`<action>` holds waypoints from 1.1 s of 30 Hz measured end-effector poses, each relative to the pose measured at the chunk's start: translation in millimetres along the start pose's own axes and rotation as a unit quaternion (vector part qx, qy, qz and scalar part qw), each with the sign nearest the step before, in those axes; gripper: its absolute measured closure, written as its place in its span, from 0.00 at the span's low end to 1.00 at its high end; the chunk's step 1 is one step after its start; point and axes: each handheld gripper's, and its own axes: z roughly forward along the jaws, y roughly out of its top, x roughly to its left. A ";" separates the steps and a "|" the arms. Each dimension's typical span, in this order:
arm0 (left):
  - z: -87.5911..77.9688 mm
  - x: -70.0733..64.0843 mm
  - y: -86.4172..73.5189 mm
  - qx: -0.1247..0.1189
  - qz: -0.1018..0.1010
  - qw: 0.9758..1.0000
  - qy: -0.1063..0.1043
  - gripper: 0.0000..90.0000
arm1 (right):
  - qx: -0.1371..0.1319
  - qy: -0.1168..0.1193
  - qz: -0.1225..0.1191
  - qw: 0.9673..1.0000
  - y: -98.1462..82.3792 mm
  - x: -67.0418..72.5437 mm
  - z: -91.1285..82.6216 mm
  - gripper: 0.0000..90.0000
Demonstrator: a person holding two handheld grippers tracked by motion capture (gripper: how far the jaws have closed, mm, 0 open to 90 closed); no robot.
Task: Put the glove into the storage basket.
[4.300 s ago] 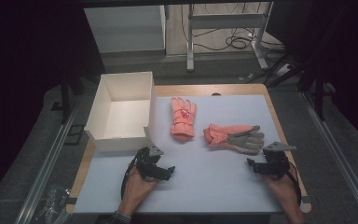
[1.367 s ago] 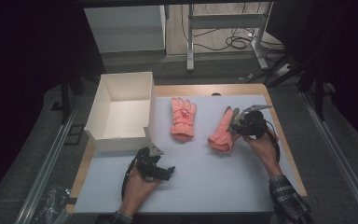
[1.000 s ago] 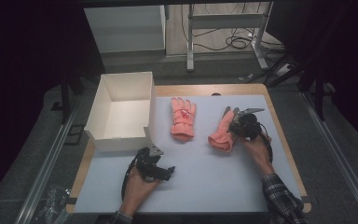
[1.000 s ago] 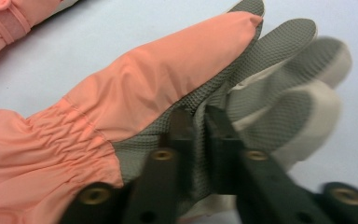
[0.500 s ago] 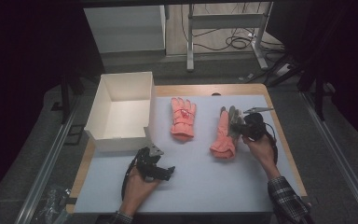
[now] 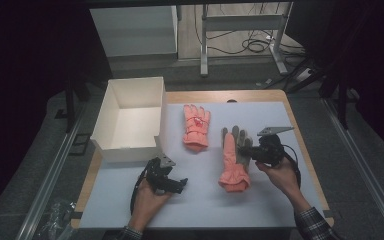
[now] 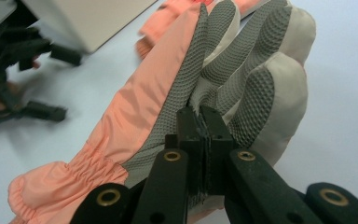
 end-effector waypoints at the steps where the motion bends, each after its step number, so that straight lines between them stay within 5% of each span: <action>1: 0.0 0.0 0.0 0.000 0.000 1.000 0.000 0.00 | 0.000 0.000 0.000 1.000 0.0 0.0 0.0 0.97; 5: 0.0 -0.3 -0.1 0.000 -0.002 1.000 0.000 0.00 | 0.017 0.017 -0.003 1.000 -15.1 7.5 15.3 0.97; 13: -0.1 -0.2 -0.1 0.000 -0.001 1.000 0.000 0.00 | 0.034 0.012 -0.025 0.999 -28.3 3.5 35.6 0.96; 18: -0.1 -0.2 -0.1 0.000 -0.001 1.000 0.000 0.00 | 0.033 -0.017 -0.062 0.997 -20.2 6.1 28.8 0.80; 33: 0.1 -0.4 -0.1 -0.001 -0.002 1.000 0.000 0.00 | 0.008 -0.035 -0.051 0.998 23.7 -7.5 29.5 0.52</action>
